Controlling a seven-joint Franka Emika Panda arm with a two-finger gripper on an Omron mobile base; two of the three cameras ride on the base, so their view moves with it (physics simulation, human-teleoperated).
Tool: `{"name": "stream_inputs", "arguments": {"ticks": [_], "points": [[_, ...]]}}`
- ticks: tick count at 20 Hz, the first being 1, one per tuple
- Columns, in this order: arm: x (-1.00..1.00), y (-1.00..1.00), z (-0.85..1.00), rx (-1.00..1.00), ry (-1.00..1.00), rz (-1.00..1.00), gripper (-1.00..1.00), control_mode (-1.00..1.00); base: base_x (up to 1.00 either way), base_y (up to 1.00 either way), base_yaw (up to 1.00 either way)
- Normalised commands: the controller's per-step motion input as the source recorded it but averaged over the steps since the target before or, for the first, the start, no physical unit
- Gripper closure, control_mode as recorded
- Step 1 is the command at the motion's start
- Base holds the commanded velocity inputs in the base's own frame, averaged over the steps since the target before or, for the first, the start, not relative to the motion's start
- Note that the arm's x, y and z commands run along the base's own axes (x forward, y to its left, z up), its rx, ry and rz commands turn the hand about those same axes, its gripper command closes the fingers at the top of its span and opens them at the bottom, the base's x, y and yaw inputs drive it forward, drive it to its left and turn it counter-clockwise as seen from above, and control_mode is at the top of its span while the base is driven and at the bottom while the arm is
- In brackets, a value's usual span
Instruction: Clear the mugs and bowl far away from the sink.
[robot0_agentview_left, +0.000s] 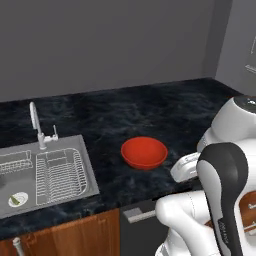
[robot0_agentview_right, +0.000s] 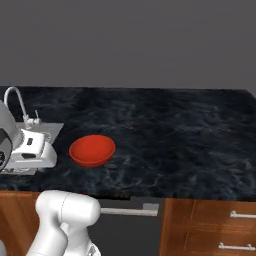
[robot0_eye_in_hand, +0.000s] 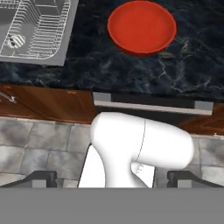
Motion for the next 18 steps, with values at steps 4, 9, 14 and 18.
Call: {"name": "stream_inputs", "arguments": {"ticks": [4,9,14,18], "points": [[0.00,0.00,0.00,0.00,0.00,0.00,-1.00,1.00,0.04,-0.99,0.06],[0.00,0.00,0.00,0.00,0.00,0.00,-1.00,1.00,0.33,-0.78,0.00],[0.00,0.00,0.00,0.00,0.00,0.00,-1.00,1.00,0.74,0.47,0.01],[0.00,0.00,0.00,0.00,0.00,0.00,-1.00,1.00,0.00,0.47,0.32]]}}
